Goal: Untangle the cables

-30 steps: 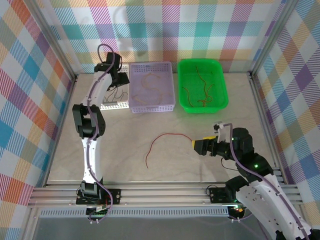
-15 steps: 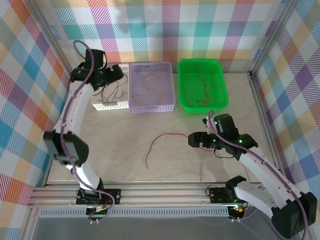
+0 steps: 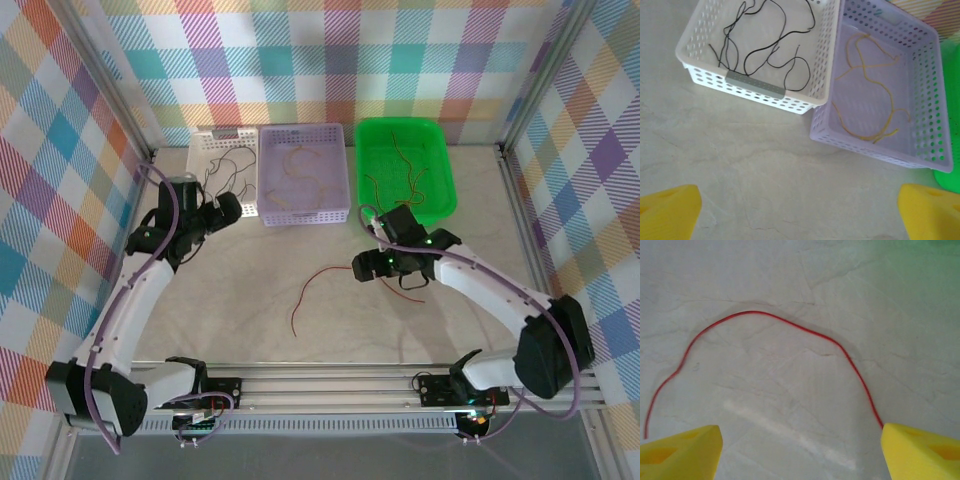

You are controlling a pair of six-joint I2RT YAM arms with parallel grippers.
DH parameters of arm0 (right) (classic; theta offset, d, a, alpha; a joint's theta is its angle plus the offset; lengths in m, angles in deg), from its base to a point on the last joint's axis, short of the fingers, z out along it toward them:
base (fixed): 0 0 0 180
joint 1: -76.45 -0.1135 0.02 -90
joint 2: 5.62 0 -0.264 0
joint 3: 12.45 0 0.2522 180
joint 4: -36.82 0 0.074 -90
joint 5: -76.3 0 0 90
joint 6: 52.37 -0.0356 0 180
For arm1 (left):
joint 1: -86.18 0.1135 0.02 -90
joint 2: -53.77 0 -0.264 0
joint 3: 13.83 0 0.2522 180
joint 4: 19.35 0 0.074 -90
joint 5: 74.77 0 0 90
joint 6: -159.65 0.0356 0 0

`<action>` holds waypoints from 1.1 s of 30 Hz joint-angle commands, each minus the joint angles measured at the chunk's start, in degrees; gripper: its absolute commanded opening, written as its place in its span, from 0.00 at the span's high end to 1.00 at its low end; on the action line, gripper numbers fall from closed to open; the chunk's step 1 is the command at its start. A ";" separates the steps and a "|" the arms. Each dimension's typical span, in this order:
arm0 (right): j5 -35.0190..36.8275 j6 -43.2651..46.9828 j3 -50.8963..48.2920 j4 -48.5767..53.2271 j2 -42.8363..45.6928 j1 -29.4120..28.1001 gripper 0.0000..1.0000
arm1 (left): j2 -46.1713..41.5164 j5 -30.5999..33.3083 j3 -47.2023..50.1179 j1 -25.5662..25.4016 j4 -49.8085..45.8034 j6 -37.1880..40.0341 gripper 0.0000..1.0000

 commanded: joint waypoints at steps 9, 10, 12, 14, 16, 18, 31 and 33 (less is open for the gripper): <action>7.07 6.53 3.15 -0.43 -12.03 -0.13 0.17 | -2.35 11.66 2.23 -6.71 7.72 5.76 0.00; 7.30 6.97 3.30 -0.41 -13.30 -0.13 0.17 | -2.69 12.26 2.43 -6.78 7.91 5.92 0.00; 7.70 7.41 3.82 -0.12 -15.57 -0.13 0.17 | -3.69 13.60 3.47 -6.81 9.19 5.94 0.00; 7.88 7.58 3.83 -0.48 -17.05 0.00 0.17 | -4.70 13.19 4.97 -6.81 11.13 5.51 0.00; 7.68 7.89 3.57 -1.01 -18.00 0.22 0.17 | -5.30 11.32 6.16 -6.80 12.91 5.27 0.00; 7.22 8.45 3.94 -0.91 -18.96 0.23 0.17 | -5.46 10.74 6.52 -6.81 13.36 5.23 0.00; 8.07 10.83 5.18 -2.95 -22.53 0.97 0.21 | -6.57 11.09 7.12 -6.82 14.01 5.19 0.00; 7.56 10.94 5.15 -3.35 -23.16 1.27 0.22 | -6.82 11.18 7.31 -6.80 14.08 5.17 0.00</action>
